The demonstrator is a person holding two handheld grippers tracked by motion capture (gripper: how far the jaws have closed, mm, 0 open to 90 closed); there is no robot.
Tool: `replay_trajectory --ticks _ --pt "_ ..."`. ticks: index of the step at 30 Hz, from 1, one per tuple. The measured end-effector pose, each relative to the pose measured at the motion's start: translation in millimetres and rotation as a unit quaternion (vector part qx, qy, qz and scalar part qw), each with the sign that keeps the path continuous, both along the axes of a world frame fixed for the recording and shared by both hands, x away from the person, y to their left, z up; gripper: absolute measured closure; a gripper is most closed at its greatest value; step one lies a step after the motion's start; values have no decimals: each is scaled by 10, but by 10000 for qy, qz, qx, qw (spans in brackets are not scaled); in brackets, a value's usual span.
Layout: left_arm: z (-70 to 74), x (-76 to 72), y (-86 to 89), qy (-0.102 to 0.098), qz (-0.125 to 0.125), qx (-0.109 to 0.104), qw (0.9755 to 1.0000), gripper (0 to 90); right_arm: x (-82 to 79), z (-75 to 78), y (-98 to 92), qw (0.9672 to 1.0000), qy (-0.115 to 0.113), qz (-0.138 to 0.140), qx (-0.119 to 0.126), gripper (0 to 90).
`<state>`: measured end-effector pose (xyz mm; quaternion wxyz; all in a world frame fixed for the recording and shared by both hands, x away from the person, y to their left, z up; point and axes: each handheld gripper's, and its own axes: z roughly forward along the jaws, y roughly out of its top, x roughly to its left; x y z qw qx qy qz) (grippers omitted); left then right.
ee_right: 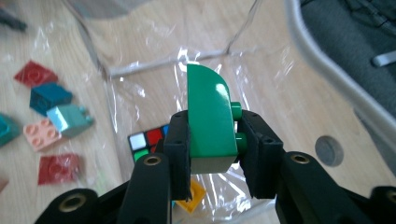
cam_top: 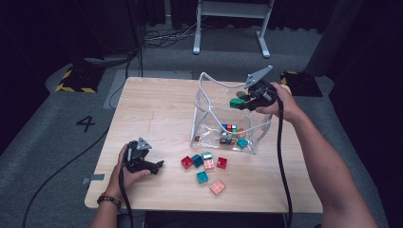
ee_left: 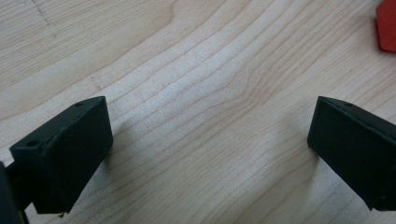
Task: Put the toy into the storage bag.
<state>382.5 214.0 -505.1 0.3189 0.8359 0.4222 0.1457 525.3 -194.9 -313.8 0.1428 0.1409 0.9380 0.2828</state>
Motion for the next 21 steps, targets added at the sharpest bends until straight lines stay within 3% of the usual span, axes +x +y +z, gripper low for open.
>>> replay_trajectory --ticks 5,6,7,16,17,21 --pt "0 0 0 1 0 -1 10000 3 -7 -36 30 9981 267 150 -526 668" --pt "0 0 0 1 0 -1 10000 3 -7 -36 30 9981 267 150 -526 668" --pt "0 0 0 0 -1 0 10000 3 -15 -62 24 9965 361 140 -737 668" --pt "0 0 0 3 -1 -3 10000 3 -23 -101 -70 9885 605 122 -1378 667" --pt "1 0 1 0 -1 1 10000 3 -53 -87 -84 9856 763 -59 -1506 667" --pt "0 0 0 2 -2 -2 10000 3 -16 -83 -130 9829 683 70 -1707 667"
